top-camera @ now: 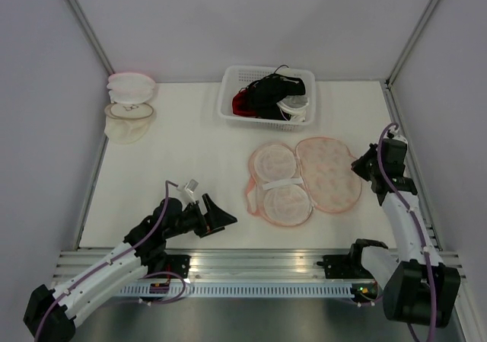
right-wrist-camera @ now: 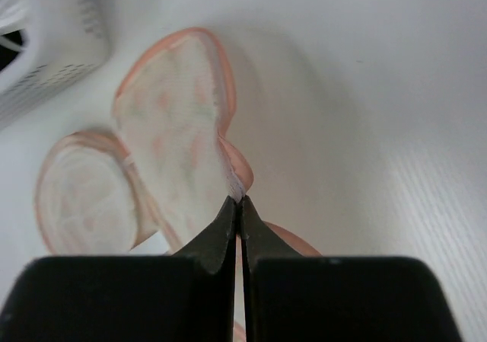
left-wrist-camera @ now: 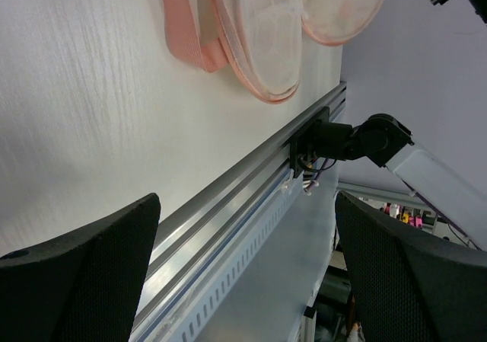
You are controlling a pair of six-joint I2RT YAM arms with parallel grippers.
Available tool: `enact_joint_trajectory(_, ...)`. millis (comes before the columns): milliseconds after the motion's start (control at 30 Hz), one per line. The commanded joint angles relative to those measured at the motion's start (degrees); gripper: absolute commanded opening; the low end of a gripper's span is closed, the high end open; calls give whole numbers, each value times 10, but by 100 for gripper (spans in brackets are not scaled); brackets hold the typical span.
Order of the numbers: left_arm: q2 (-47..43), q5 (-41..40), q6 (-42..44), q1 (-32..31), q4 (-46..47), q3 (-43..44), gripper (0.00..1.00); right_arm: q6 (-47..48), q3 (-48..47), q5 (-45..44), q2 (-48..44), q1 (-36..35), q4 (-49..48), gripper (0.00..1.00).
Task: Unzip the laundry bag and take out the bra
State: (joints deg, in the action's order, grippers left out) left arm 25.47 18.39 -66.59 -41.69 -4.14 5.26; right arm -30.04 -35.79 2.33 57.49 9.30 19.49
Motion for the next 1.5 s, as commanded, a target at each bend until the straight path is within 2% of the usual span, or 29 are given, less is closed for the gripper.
enact_joint_trajectory(0, -5, 10, -8, 2, 14, 12, 98, 29, -41, 101, -42, -30, 20, 0)
enact_joint_trajectory(67, -8, 8, -5, 2, 4, 20, 98, 44, -63, 172, -41, -57, 18, 0)
enact_joint_trajectory(133, -14, 3, -4, 2, -4, 26, 98, 48, -90, 199, -21, -82, 19, 1)
enact_joint_trajectory(167, -17, 2, -4, 2, -7, 31, 98, 50, -96, 216, -14, -126, 13, 1)
enact_joint_trajectory(233, -28, -9, -4, 2, -22, 35, 98, 49, -113, 213, 5, -170, 0, 1)
enact_joint_trajectory(267, -33, -12, -4, 2, -28, 41, 98, 41, -114, 234, 9, -219, -13, 1)
enact_joint_trajectory(400, -58, -30, -5, 2, -68, 50, 98, -7, -97, 316, 48, -333, -130, 0)
enact_joint_trajectory(467, -73, -42, -7, 2, -83, 54, 98, -22, -99, 327, 88, -395, -177, 1)
enact_joint_trajectory(500, -79, -44, -8, 2, -89, 55, 99, -34, -100, 347, 99, -413, -189, 8)
enact_joint_trajectory(533, -84, -48, -9, 2, -103, 56, 99, -40, -99, 357, 118, -424, -216, 24)
enact_joint_trajectory(567, -94, -52, -10, 2, -110, 59, 99, -46, -98, 358, 122, -436, -222, 53)
enact_joint_trajectory(633, -102, -58, -10, 2, -124, 62, 99, -62, -83, 359, 106, -437, -256, 68)
enact_joint_trajectory(700, -111, -63, -8, 2, -130, 65, 99, -56, -87, 334, 87, -437, -251, 72)
enact_joint_trajectory(767, -115, -64, -6, 2, -132, 65, 100, -47, -89, 271, 51, -436, -228, 78)
enact_joint_trajectory(900, -111, -67, 3, 2, -131, 70, 100, -13, -118, 153, 2, -436, -123, 79)
enact_joint_trajectory(1033, -104, -68, 34, 2, -125, 84, 99, 7, -111, 92, -76, -437, -47, 80)
enact_joint_trajectory(1067, -104, -69, 41, 2, -119, 87, 100, 13, -102, 76, -110, -437, -43, 82)
enact_joint_trajectory(1100, -104, -70, 50, 2, -116, 90, 100, 13, -97, 60, -127, -437, -25, 97)
enact_joint_trajectory(1300, -104, -58, 135, 3, -91, 120, 100, 34, -86, -45, -222, -437, 87, 98)
enact_joint_trajectory(1467, -99, -50, 196, 1, -85, 156, 100, 32, -60, -59, -270, -437, 121, 98)
